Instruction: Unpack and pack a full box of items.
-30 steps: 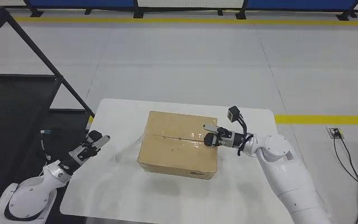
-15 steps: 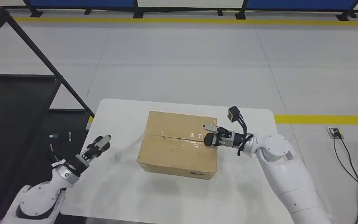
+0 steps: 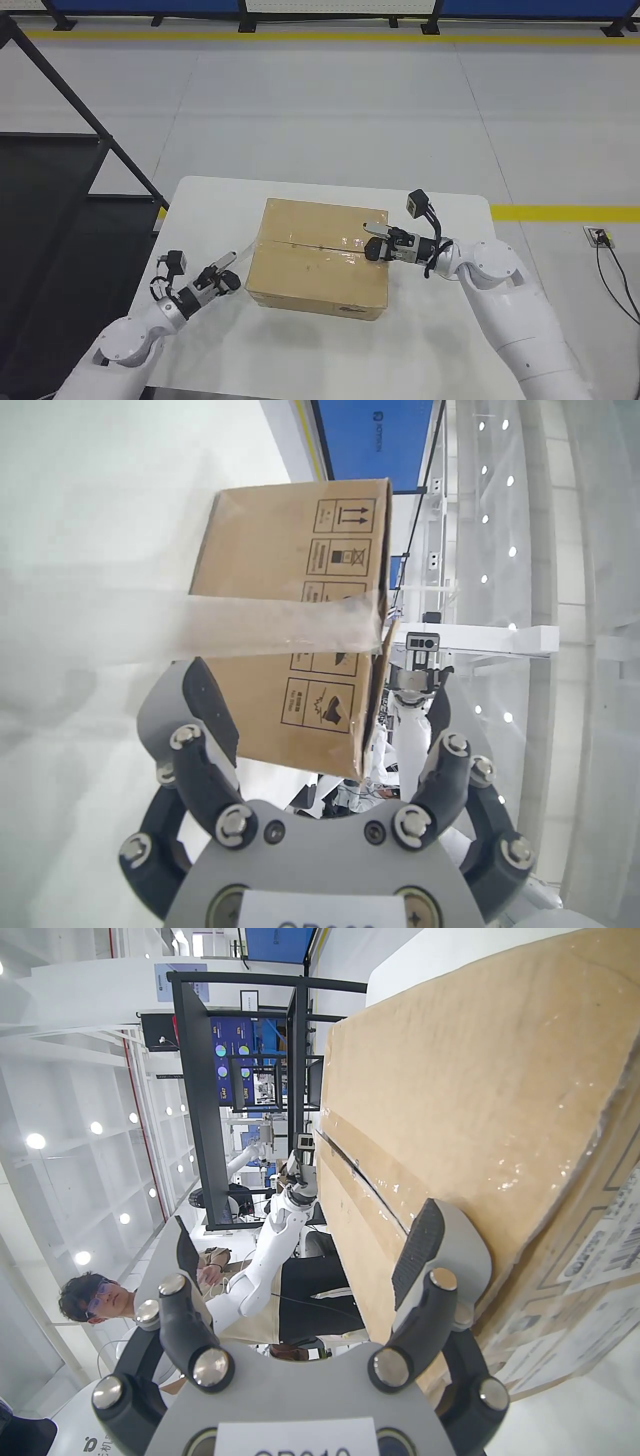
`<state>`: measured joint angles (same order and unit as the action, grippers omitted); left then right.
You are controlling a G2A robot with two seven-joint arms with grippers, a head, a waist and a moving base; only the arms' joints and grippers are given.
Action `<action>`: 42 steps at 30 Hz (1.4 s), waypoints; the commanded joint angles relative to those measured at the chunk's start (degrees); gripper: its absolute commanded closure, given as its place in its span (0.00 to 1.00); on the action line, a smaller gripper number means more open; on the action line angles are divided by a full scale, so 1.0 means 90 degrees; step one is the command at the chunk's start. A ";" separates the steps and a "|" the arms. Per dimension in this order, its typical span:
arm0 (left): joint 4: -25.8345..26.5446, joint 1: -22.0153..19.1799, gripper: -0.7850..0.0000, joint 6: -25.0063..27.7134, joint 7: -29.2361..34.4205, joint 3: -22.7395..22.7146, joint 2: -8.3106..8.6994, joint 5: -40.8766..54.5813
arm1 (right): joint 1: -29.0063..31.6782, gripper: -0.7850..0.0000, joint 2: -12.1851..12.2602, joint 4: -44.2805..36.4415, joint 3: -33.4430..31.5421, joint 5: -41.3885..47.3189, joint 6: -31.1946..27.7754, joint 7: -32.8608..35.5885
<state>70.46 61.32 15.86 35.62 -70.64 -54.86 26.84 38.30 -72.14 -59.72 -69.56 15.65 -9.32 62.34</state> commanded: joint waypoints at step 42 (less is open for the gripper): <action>-0.0042 -0.0694 0.00 0.0716 -0.2120 -0.0240 -0.0516 -0.0419 | 0.0000 0.00 0.0000 0.0000 0.0000 0.0000 0.0000 0.0000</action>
<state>68.45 54.26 22.24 17.74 -72.44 -59.56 24.66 38.30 -72.14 -59.72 -69.56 15.65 -9.32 62.34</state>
